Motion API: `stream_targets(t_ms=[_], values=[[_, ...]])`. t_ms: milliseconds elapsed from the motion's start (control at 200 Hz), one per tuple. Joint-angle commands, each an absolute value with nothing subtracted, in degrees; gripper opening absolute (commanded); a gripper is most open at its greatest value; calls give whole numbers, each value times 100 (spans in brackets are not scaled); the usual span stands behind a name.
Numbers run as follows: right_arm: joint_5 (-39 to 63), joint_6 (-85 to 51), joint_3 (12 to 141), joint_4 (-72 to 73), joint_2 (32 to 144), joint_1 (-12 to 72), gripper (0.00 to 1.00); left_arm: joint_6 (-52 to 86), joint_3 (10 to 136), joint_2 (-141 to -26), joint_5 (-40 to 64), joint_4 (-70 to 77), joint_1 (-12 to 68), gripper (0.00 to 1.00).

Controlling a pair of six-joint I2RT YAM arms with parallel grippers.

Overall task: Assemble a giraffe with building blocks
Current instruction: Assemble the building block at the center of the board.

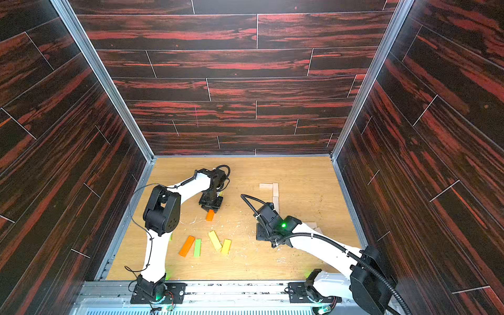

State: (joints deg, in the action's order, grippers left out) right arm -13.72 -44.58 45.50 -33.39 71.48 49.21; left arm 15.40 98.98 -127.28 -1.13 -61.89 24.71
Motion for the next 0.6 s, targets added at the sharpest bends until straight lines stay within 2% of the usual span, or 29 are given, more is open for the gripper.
stream_targets(t_ms=[0, 225, 426, 591], values=[[-1389, -4547, 4685, -3409, 7243, 4939, 57, 1451, 10052, -12875, -209, -6379, 2451, 41], [-1415, -4528, 4689, -3445, 7223, 4939, 57, 1435, 10176, -12919, -247, -6450, 2445, 41], [-1403, -4519, 4726, -3445, 7247, 4939, 57, 1427, 10265, -12945, -263, -6485, 2436, 35], [-1415, -4509, 4746, -3454, 7251, 4939, 56, 1412, 10318, -12986, -266, -6505, 2431, 35]])
